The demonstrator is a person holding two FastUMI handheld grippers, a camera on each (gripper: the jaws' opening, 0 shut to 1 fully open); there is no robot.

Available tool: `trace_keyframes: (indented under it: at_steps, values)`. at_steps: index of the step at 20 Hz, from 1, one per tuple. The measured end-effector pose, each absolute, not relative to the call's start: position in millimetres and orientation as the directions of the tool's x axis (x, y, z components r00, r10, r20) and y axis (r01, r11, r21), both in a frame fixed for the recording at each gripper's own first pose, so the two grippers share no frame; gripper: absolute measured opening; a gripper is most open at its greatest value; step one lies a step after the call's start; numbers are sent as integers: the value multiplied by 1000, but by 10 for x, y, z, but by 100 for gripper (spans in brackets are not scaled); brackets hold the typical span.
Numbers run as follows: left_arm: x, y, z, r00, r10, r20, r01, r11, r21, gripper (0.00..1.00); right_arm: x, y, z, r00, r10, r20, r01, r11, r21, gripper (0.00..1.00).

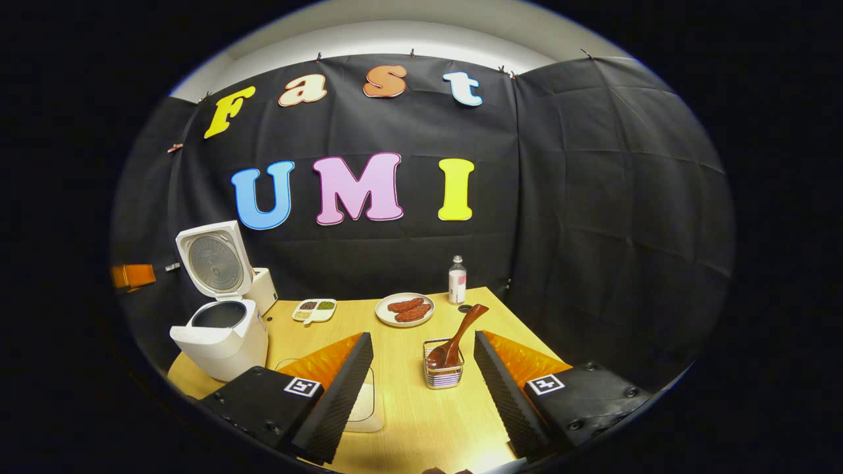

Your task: Close the left gripper, press the button to open the rice cooker; take a wooden spoon from the chopstick holder with the right hand, scoop a spoonful of rice and pour it into the rice cooker, then put the wooden spoon back into the chopstick holder.

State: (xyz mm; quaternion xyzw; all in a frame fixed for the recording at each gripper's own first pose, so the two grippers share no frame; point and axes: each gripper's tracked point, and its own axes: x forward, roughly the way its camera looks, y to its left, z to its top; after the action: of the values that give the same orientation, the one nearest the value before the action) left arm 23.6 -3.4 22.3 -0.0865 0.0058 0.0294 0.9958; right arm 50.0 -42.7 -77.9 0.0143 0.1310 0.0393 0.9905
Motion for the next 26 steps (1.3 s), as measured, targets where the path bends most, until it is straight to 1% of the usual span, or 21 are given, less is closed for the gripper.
trace_keyframes:
  at_steps: [1,4,5,6,8,10,12,19,23,26]
  values:
    - [212,-124,192,999,48,-24,-51,984,-171,17,558,-433,-763,963,86,-257,-76,996,49,98]
    - [157,-310,105,998,28,-49,-36,983,-179,54,771,-481,-755,963,106,-249,-100,994,35,98]
    - [144,-329,94,998,32,-49,-41,984,-175,60,856,-500,-744,963,114,-244,-112,993,23,97]
    - [140,-341,97,998,44,-46,-51,985,-165,75,948,-542,-726,964,119,-237,-120,993,10,98]
    - [151,-358,53,995,78,-59,-85,987,-139,96,1145,-640,-734,964,124,-234,-127,992,5,97]
    - [165,-352,-23,989,125,-76,-134,982,-130,95,1339,-727,-742,964,128,-232,-125,992,26,98]
    - [185,-444,-63,986,146,-86,-157,978,-140,95,1564,-785,-829,960,142,-240,-135,990,44,97]
    - [276,-587,-81,964,245,-104,-257,959,-123,95,2252,-1095,-1423,927,132,-352,-125,991,43,97]
    - [279,-659,-89,947,302,-111,-314,942,-119,95,2484,-1204,-1782,899,123,-421,-100,992,77,98]
    - [263,-716,-144,938,322,-130,-336,936,-103,95,2594,-1196,-2058,873,138,-467,-101,989,103,98]
